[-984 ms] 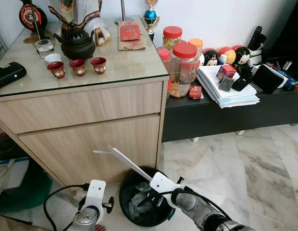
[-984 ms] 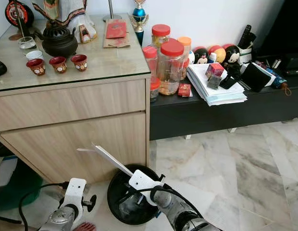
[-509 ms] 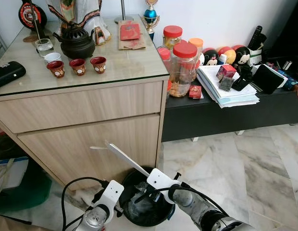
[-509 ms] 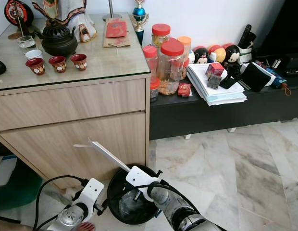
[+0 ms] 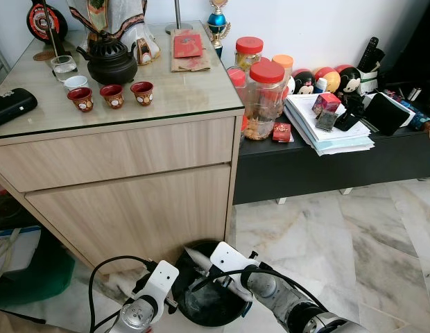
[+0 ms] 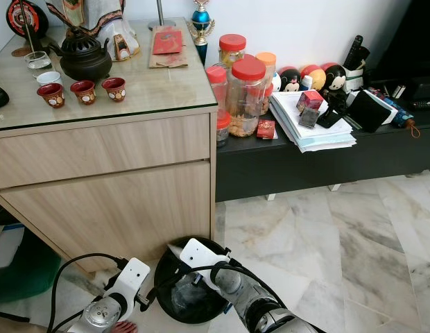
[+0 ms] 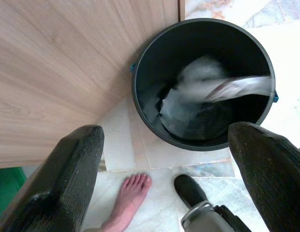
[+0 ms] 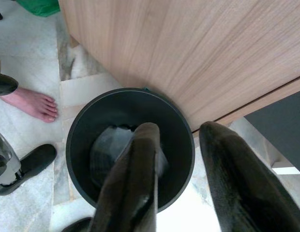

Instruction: Picking trash to rubbish bin

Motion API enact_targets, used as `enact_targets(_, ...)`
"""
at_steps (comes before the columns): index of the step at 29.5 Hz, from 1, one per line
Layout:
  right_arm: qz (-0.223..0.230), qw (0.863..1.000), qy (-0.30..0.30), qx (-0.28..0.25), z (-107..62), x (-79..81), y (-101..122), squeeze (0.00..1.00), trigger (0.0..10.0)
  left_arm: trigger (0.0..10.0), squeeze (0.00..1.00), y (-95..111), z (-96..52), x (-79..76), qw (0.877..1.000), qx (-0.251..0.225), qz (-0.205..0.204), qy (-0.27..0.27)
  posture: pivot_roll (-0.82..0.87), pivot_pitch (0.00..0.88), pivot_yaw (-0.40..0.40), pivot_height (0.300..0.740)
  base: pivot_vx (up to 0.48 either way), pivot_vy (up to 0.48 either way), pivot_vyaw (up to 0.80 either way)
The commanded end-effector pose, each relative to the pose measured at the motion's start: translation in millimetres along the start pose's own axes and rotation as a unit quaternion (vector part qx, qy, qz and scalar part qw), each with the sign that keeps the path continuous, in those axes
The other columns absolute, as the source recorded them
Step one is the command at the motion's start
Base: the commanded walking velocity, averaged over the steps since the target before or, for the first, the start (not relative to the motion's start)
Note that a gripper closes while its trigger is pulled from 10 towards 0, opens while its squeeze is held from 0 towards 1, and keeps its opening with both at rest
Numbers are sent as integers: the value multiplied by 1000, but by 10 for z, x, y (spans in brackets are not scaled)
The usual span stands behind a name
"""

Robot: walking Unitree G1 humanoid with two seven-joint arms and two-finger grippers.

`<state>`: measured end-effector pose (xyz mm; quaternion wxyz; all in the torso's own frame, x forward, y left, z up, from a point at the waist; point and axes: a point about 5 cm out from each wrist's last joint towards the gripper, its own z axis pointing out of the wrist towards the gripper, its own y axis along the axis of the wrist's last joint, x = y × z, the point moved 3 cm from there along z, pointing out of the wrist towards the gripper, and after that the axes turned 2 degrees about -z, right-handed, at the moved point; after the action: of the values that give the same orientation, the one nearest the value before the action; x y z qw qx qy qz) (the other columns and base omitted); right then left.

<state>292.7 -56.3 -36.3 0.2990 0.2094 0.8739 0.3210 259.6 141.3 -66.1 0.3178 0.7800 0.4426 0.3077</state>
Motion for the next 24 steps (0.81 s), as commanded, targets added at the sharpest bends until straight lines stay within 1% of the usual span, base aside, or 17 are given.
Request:
enact_targets(1,6,1000,-5,2,3,-24,5,1000,10000,10000,0,-55,-17,-24,1000,8,10,-7,78,85,-32,740,0,0,0)
enact_targets(4,8,1000,-7,9,-14,-20,-56,1000,10000,10000,0,-56,-17,-24,1000,8,9,-6,79,85,-32,740,0,0,0)
enact_targets(5,9,1000,-6,11,-19,-15,-76,949,10000,10000,0,-57,-17,-24,1000,9,9,-6,79,85,-32,740,0,0,0)
enact_targets(6,16,1000,-5,18,-36,-7,-134,0,10000,10000,0,-63,-19,-23,1000,10,9,-5,77,84,-31,740,0,0,0)
enact_targets(7,16,1000,-5,18,-36,-7,-134,0,10000,10000,0,-63,-19,-23,1000,10,9,-5,77,84,-31,740,0,0,0)
enact_targets(9,55,998,-13,36,-85,-10,-290,0,10000,10000,0,-93,-30,9,1000,15,5,7,78,84,-29,740,0,0,0)
enact_targets(11,84,995,-19,47,-116,-13,-381,0,10000,10000,0,-113,-38,40,1000,18,-2,18,76,84,-29,740,0,0,0)
enact_targets(12,138,988,-35,65,-172,-21,-535,0,10000,10000,0,-137,-50,92,999,21,-14,36,71,85,-29,740,0,0,0)
enact_targets(13,159,984,-40,71,-192,-24,-588,0,10000,10000,0,-144,-55,110,999,21,-18,42,71,85,-29,740,0,0,0)
enact_targets(14,196,976,-54,85,-238,-32,-698,0,10000,10000,0,-160,-65,151,998,23,-29,56,70,85,-29,740,0,0,0)
enact_targets(15,218,969,-63,93,-270,-35,-770,0,10000,10000,0,-171,-72,178,997,25,-36,65,70,85,-29,740,0,0,0)
enact_targets(16,218,969,-63,93,-270,-35,-770,0,10000,10000,0,-171,-72,178,997,25,-36,65,70,85,-29,740,0,0,0)
enact_targets(17,256,958,-79,105,-325,-38,-886,0,10000,10000,0,-194,-85,224,995,28,-49,81,70,85,-29,740,0,0,0)
enact_targets(19,313,936,-103,125,-429,-23,-1084,0,10000,10000,0,-238,-112,309,991,35,-68,109,65,85,-26,740,0,0,0)
enact_targets(20,333,927,-113,132,-475,-9,-1164,0,10000,10000,0,-255,-125,343,989,37,-75,119,61,83,-23,740,0,0,0)
enact_targets(24,378,902,-138,154,-611,53,-1383,0,10000,10000,0,-307,-157,417,984,46,-92,145,60,80,-19,740,0,0,0)
